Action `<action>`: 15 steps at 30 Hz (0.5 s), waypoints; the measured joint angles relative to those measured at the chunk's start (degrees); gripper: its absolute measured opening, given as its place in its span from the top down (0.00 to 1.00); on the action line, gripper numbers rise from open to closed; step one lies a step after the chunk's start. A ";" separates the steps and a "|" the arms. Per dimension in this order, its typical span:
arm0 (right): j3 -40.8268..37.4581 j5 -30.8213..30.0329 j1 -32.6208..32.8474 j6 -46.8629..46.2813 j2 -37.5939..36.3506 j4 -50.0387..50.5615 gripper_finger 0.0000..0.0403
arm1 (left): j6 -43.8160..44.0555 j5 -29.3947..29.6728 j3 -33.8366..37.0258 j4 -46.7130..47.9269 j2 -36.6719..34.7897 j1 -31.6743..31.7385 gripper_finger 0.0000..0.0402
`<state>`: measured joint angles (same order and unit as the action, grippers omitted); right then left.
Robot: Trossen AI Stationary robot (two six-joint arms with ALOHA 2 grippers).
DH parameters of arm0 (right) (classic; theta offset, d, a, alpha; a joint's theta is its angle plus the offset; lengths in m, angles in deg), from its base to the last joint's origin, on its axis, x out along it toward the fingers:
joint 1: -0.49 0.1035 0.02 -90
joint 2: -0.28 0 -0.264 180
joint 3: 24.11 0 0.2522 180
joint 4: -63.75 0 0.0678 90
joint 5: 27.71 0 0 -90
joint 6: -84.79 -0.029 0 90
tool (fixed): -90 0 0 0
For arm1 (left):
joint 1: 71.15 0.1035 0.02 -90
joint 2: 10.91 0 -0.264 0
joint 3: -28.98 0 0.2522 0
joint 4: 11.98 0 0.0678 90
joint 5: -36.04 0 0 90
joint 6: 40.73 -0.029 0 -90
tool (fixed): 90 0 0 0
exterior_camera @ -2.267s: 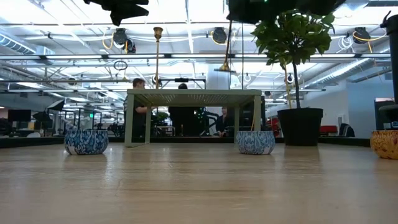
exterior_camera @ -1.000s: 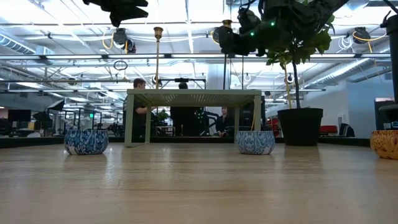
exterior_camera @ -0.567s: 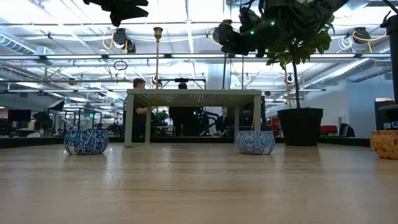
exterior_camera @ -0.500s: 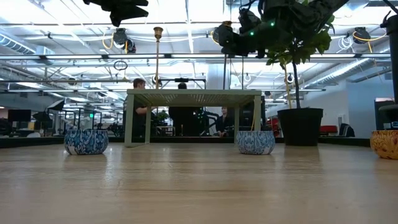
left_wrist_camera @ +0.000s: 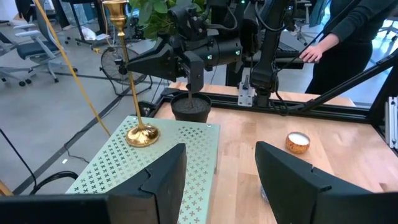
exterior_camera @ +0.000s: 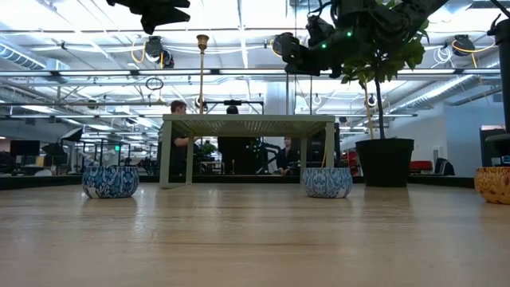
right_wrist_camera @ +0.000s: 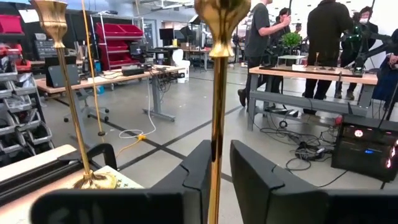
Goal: Pick & Place candle stick holders
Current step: Put the right gold candle holder on the shelf, then put the gold candle holder on the shelf
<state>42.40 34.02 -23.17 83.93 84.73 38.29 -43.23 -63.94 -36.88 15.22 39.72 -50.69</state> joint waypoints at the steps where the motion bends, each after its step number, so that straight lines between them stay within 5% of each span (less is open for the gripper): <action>1: 0.00 0.00 -0.02 0.02 0.00 0.07 0.85 | 0.00 0.00 0.00 0.00 -0.02 0.00 0.50; 15: 0.00 -0.13 0.00 4.57 -0.44 1.52 0.67 | -0.02 -1.11 0.00 0.16 0.00 0.02 0.50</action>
<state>42.40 33.89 -23.17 88.50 84.29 39.80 -43.25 -65.05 -36.88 15.38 39.71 -50.66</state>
